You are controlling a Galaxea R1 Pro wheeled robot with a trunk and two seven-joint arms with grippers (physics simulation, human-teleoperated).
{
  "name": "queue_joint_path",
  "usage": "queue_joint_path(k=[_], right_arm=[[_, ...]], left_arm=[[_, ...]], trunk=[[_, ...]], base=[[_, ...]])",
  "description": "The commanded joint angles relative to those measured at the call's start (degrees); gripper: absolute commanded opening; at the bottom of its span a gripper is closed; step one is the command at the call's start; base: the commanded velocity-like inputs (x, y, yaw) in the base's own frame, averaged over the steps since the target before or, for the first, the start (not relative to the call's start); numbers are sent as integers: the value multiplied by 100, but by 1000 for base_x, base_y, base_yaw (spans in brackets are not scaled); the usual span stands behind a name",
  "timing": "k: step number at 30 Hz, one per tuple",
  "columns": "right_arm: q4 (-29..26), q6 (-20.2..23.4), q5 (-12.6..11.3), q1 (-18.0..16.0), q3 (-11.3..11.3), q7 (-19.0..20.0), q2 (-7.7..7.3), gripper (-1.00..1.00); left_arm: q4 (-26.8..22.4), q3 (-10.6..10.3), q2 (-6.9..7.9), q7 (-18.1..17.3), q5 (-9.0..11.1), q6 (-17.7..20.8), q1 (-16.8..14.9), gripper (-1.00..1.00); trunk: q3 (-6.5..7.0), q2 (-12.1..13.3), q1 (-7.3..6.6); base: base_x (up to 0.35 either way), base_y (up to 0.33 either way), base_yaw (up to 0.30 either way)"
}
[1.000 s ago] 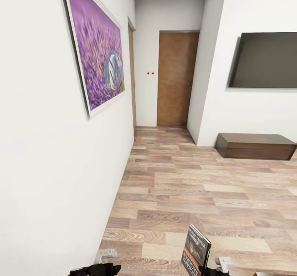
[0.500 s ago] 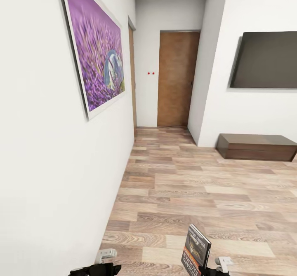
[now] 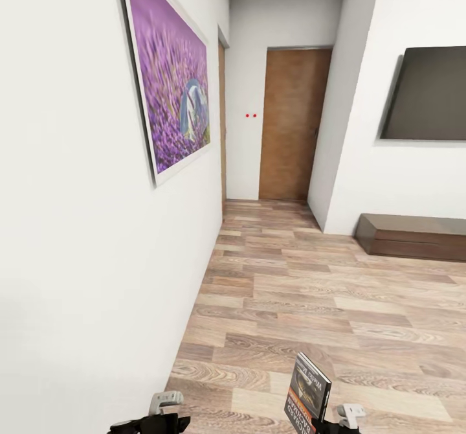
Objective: In the bedroom, move the book from the bed onto either nightstand, and place the two sandals side by side next to the bed.
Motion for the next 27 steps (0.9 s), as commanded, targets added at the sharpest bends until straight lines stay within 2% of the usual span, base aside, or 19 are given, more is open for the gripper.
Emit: queue_joint_path(k=[1, 9, 16, 22, 27], right_arm=[[3, -30, 58, -2, -44, 13, -2, -100], [3, -29, 58, -4, -44, 13, -2, -100], [3, -29, 58, -4, -44, 13, -2, -100], [3, -31, 58, -4, -44, 13, -2, -100], [3, -29, 58, -4, -44, 13, -2, -100]], left_arm=[[-16, 50, -5, -31, -60, 38, -1, 100], [-16, 50, -5, -31, -60, 38, -1, 100], [-16, 50, -5, -31, -60, 38, -1, 100], [-16, 50, -5, -31, -60, 40, -1, 100], [-16, 50, -5, -31, -60, 38, -1, 100]], trunk=[[-7, -5, 1], [-7, -5, 1], [-7, -5, 1], [-7, -5, 1], [-7, -5, 1]], base=[[0, 7, 17], [0, 137, 4], [6, 20, 0], [205, 1, 0], [52, 0, 0]])
